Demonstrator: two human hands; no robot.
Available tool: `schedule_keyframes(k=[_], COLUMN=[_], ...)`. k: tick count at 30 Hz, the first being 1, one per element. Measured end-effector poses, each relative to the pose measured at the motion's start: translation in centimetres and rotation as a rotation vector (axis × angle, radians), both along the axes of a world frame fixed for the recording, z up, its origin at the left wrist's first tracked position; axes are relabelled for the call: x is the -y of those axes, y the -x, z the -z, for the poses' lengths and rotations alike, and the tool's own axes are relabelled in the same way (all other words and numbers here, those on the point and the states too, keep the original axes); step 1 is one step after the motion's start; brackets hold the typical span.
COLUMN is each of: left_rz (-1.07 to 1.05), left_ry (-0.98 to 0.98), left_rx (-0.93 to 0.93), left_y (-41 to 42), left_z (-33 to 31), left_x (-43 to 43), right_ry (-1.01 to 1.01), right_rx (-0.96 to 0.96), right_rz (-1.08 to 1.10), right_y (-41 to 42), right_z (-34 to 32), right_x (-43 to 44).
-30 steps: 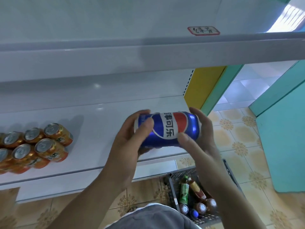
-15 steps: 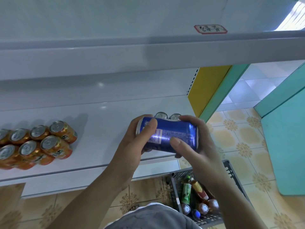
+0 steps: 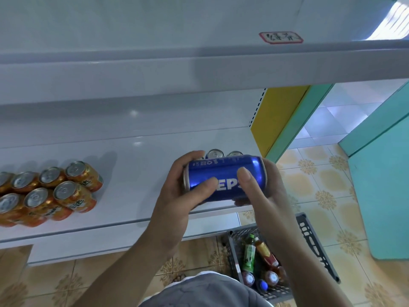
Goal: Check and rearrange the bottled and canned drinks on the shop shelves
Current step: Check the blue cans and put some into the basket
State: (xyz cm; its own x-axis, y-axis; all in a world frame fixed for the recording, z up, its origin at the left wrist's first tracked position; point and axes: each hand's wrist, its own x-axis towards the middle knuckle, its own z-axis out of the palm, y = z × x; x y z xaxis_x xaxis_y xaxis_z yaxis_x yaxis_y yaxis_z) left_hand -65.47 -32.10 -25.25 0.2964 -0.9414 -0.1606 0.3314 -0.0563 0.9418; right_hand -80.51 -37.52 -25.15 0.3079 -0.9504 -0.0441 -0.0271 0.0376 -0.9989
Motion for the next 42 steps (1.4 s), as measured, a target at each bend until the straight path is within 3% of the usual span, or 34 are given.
schedule_keyframes(k=[3,7,10,15,22,25,30,34,38,42], left_rz=[-0.007,0.061,0.075,0.059,0.060,0.031,-0.003,0.038,0.107,0.065], left_ry=[-0.070,-0.096,-0.024,-0.049,-0.007,-0.118,-0.267,-0.304,-0.254,-0.337], left_rx=[-0.119,-0.146,-0.032,0.042,0.224,0.067,-0.351,-0.636,-0.724,-0.745], left_y=[0.1,0.4,0.7,0.1,0.4,0.5,1.2,2.6,5.0,6.5], left_z=[-0.4,-0.7,-0.1,0.0,0.0,0.4,1.7,2.9,3.8,5.6], left_x=[0.2,0.1,-0.6,-0.4,-0.3,-0.2,0.5,1.9,2.5,1.6], right_ry=[0.002,0.013,-0.054,-0.042,-0.152,-0.169,-0.072,0.197,0.310,0.302], right_rx=[0.052,0.080,0.010,-0.013,-0.010,0.008,0.025,-0.227,-0.320,-0.252], right_rz=[-0.105,-0.006,0.052,-0.068,0.023,-0.024,0.035,0.073,0.087,0.063], right_y=[0.2,-0.2,-0.5,0.4,0.0,0.1,-0.4,0.0,1.6,3.8], right_z=[-0.3,-0.6,-0.8,-0.6,-0.7,-0.6,-0.8,-0.3,-0.1,1.5], right_x=[-0.3,-0.3,-0.3,-0.4,-0.6,-0.9,-1.4,-2.5,-2.6,-2.4])
